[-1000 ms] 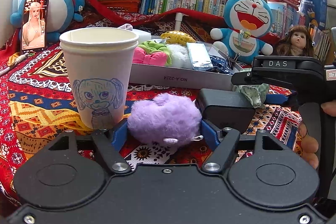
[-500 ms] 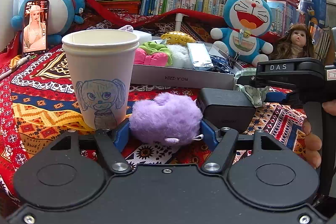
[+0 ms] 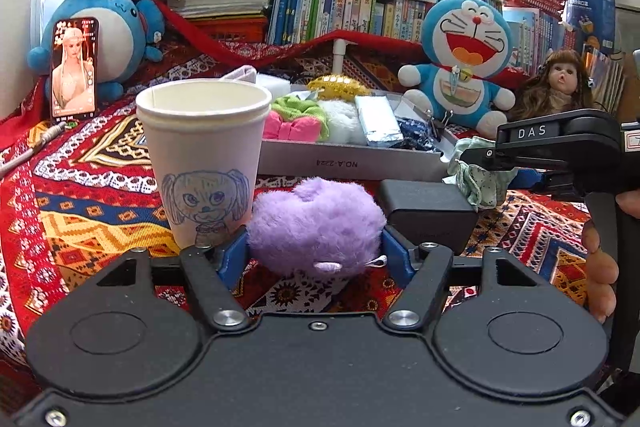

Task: Organize soft objects
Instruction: 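Hold the pom-pom in the left tool while the right tool lifts the checked cloth, then carry the pom-pom with the left tool while the right tool carries the checked cloth into the box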

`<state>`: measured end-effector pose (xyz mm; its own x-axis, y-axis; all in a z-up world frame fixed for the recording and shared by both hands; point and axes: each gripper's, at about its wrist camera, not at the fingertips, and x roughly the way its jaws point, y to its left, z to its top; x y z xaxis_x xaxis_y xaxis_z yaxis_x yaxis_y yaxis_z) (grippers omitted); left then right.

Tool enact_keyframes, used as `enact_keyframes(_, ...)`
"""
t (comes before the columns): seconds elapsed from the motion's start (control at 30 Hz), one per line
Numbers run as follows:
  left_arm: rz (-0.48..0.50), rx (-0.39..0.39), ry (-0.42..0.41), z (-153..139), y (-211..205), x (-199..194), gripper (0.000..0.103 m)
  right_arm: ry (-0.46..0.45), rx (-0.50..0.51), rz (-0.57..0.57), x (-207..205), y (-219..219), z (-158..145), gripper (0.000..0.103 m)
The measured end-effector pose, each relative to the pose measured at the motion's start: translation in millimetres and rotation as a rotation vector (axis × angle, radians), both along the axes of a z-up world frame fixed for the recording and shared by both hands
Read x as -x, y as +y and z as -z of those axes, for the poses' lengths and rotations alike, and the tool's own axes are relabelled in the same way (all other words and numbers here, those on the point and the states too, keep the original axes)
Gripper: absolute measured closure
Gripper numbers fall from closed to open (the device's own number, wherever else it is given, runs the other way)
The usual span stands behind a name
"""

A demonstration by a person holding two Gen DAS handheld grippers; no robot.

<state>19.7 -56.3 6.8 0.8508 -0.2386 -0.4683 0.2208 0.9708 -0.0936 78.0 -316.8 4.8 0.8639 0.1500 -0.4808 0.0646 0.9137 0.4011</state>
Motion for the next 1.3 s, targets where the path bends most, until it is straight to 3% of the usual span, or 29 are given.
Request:
enact_keyframes(0.4,0.087,-0.004,-0.097,-43,7,20,0.037,-0.104,0.034,-0.002,19,2,-36,0.061)
enact_keyframes(0.67,0.137,-0.009,-0.18,-91,16,13,0.037,-0.155,0.053,-0.018,21,4,-57,0.061)
enact_keyframes(1.07,0.148,0.04,-0.198,-159,47,-45,0.037,-0.214,0.082,-0.051,4,8,-91,0.061)
enact_keyframes(1.3,0.126,0.038,-0.163,-168,57,-79,0.037,-0.229,0.105,-0.062,-6,14,-101,0.061)
